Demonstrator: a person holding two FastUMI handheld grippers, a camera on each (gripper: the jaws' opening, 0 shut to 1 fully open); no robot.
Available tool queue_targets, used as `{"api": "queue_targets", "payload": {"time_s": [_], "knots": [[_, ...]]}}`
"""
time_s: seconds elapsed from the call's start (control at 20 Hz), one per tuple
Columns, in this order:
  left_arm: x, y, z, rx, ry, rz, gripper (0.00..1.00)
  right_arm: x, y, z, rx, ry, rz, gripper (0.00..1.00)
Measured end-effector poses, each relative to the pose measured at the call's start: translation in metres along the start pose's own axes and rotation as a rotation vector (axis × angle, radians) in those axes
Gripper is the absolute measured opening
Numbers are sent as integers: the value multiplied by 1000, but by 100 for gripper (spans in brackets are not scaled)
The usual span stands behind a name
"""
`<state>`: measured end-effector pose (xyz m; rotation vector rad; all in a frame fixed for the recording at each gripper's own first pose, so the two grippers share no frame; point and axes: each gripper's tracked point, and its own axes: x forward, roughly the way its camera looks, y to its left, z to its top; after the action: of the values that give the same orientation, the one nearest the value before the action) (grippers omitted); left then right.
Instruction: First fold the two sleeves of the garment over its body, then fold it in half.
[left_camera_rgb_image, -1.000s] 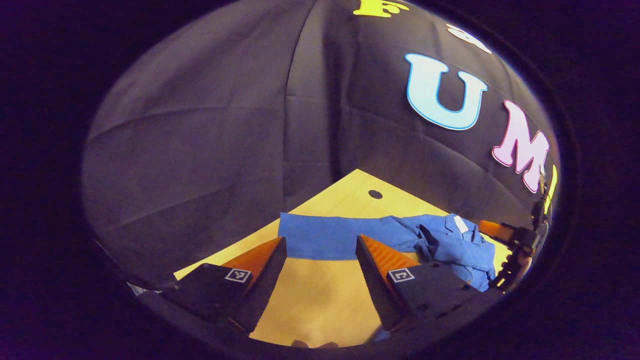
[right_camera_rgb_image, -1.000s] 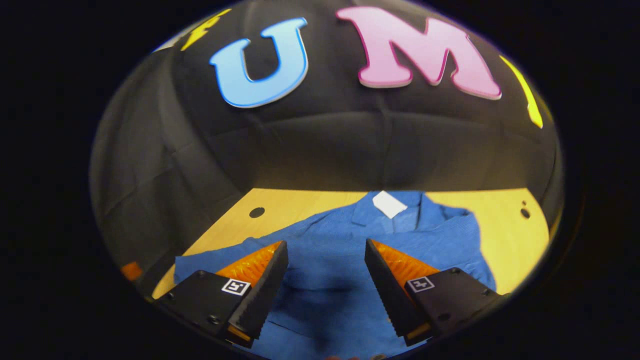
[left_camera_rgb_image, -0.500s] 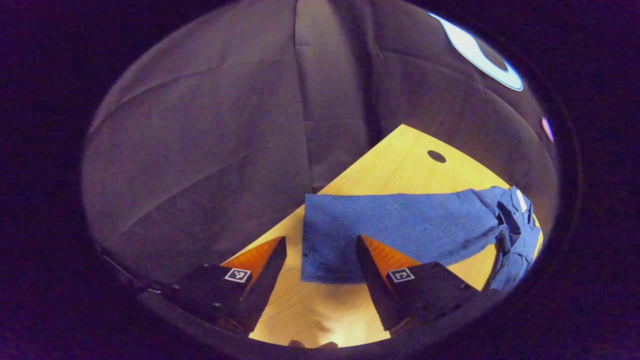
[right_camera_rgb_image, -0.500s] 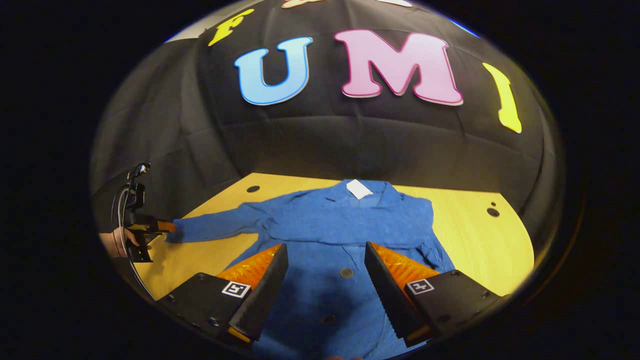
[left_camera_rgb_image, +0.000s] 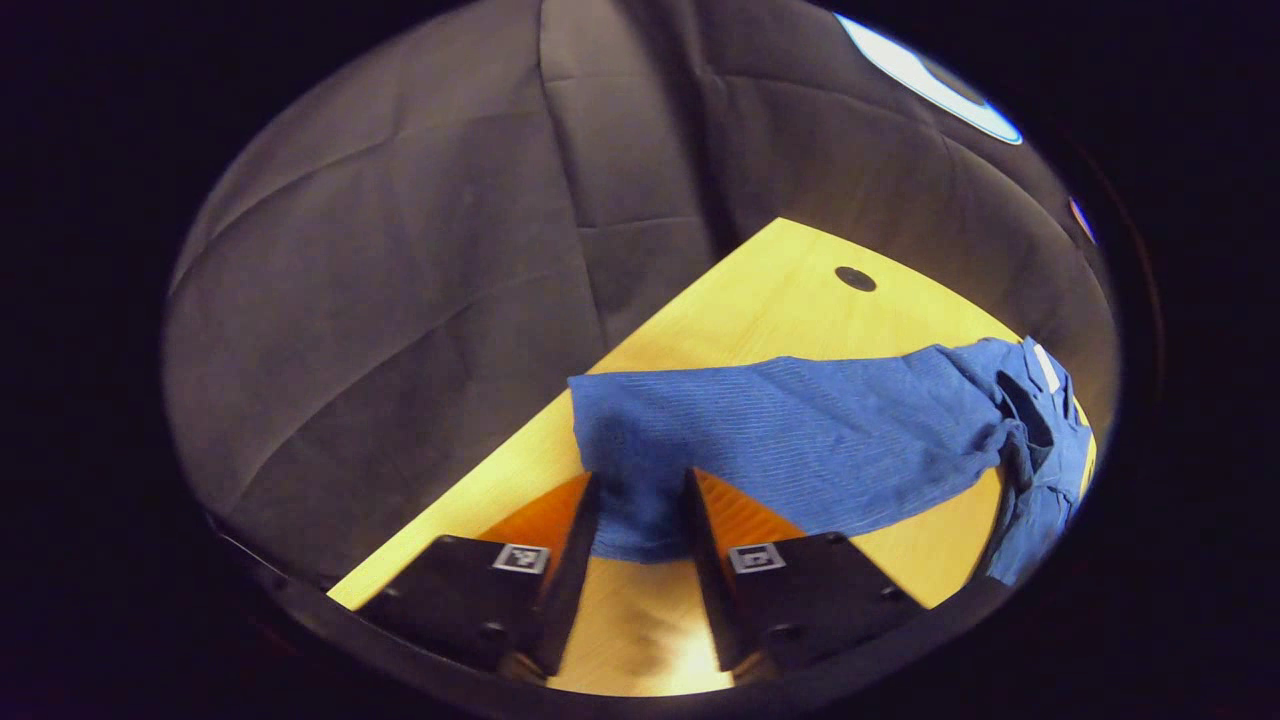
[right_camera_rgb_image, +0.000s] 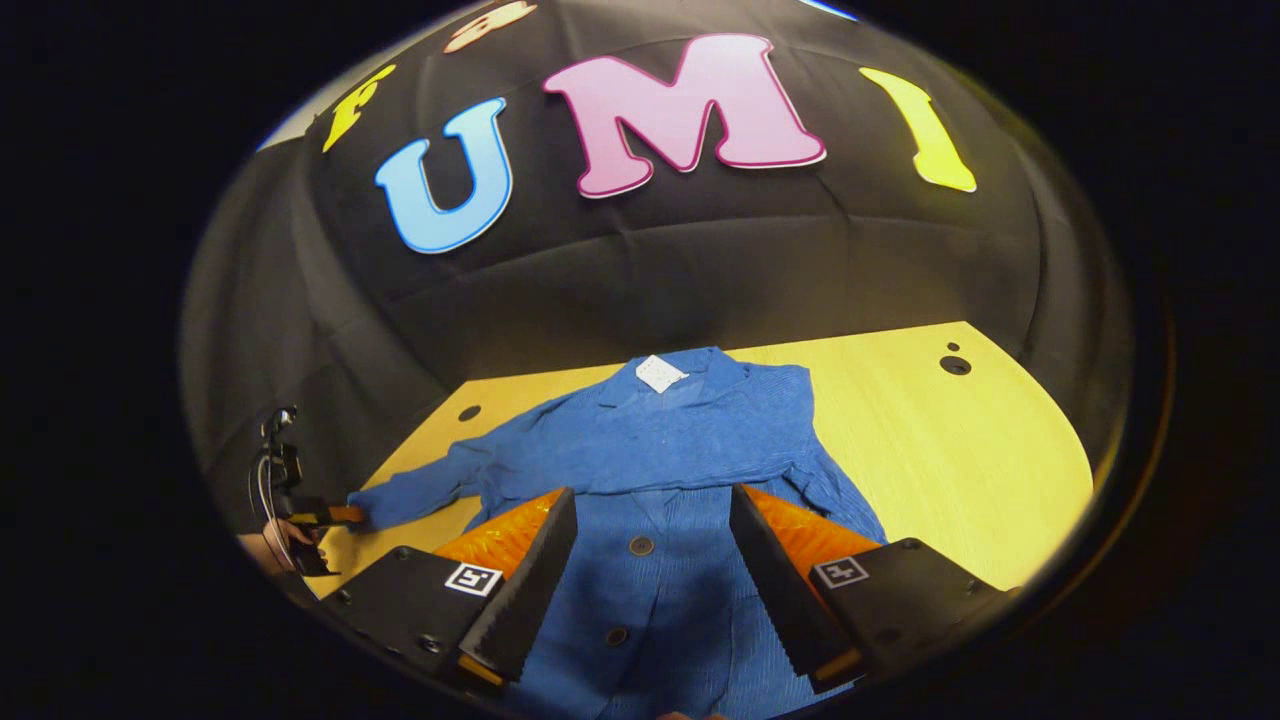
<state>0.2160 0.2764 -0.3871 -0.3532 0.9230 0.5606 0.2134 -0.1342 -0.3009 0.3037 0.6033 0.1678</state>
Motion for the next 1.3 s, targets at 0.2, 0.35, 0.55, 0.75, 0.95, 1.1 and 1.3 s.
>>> {"api": "queue_targets", "payload": {"time_s": [0.2, 0.35, 0.55, 0.75, 0.95, 1.1, 1.3], "knots": [[4, -13, 3, -59, -15, -29, 11, 1, -12, 2, -17, 1, -1, 97], [-8, -19, 7, -72, -31, -54, 0, 1, -25, 1, -27, 12, -11, 97], [-50, -72, 41, -43, -140, -163, 0, 3, -50, 1, -28, 26, -40, 97], [-110, -208, 97, 52, -312, -416, 0, -3, -79, 3, -12, 30, -93, 97], [-168, -386, 90, 156, -344, -717, 0, -18, -117, 5, 17, 24, -166, 97], [-179, -485, 49, 277, -288, -859, 0, -33, -150, 5, 63, 16, -231, 97], [-164, -564, -37, 411, -78, -964, 4, -55, -179, -14, 122, 28, -299, 97]]}}
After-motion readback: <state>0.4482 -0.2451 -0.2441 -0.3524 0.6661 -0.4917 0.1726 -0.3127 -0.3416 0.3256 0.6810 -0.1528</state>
